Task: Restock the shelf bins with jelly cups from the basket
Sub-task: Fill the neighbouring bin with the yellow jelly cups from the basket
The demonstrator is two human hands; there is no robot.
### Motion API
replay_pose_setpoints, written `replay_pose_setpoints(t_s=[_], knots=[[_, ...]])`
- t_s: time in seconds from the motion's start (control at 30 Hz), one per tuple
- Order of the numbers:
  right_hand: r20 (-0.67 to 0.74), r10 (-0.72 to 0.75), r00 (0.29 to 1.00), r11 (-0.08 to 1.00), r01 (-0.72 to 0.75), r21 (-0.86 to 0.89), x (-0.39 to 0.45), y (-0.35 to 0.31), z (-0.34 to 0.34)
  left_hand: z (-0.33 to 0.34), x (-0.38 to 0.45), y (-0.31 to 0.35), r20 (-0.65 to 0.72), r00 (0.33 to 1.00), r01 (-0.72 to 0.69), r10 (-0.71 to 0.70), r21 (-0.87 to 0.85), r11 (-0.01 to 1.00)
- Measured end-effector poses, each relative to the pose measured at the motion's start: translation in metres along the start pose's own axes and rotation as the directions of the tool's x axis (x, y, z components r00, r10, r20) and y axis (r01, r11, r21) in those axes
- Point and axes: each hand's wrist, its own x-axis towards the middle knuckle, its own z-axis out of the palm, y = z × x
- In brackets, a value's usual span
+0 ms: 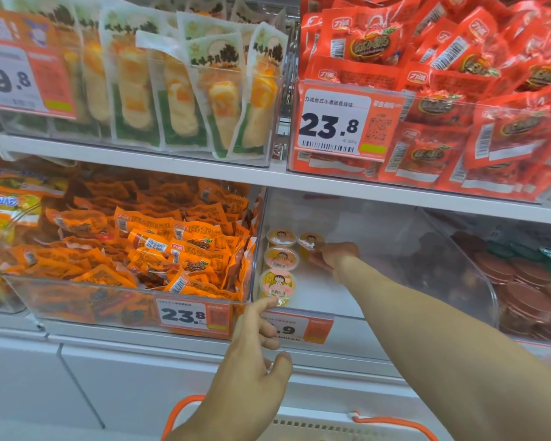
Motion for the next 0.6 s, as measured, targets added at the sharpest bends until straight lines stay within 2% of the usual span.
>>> replay_pose_setpoints(t_s=[0.1, 0.17, 0.27, 0.33, 0.4, 0.47, 0.53, 0.6], knots=[[0.03, -0.018, 0.999, 0.999, 0.018, -0.027, -0.008, -0.004, -0.003, -0.002, -0.002, 0.0, 0.015, 1.0, -0.021, 0.02, 0.033, 0.999], [0.008, -0.084, 0.996, 0.986, 0.084, -0.146, -0.019, -0.012, -0.01, -0.002, -0.003, 0.001, 0.015, 1.0, -0.025, 0.024, 0.026, 0.999], [0.035, -0.287, 0.957, 0.842, 0.269, -0.467, -0.047, -0.027, -0.026, -0.001, -0.006, 0.004, -0.011, 0.999, -0.033, 0.033, -0.011, 0.999], [0.114, -0.419, 0.901, 0.741, 0.411, -0.53, -0.073, -0.032, -0.04, 0.0, -0.009, 0.006, -0.051, 0.997, -0.06, 0.059, -0.008, 0.998], [0.162, -0.566, 0.808, 0.699, 0.575, -0.424, -0.111, -0.027, -0.055, 0.0, -0.01, 0.006, -0.078, 0.994, -0.08, 0.082, 0.022, 0.997], [0.148, -0.725, 0.673, 0.618, 0.73, -0.292, -0.157, -0.01, -0.065, 0.0, -0.012, 0.004, -0.065, 0.995, -0.074, 0.077, 0.055, 0.996], [0.152, -0.85, 0.504, 0.469, 0.856, -0.217, -0.194, 0.018, -0.071, 0.001, -0.015, 0.0, 0.008, 0.999, -0.045, 0.044, 0.105, 0.994], [0.272, -0.905, 0.326, 0.266, 0.935, -0.235, -0.212, 0.056, -0.077, 0.0, -0.019, -0.005, 0.092, 0.996, -0.025, 0.007, 0.189, 0.982]])
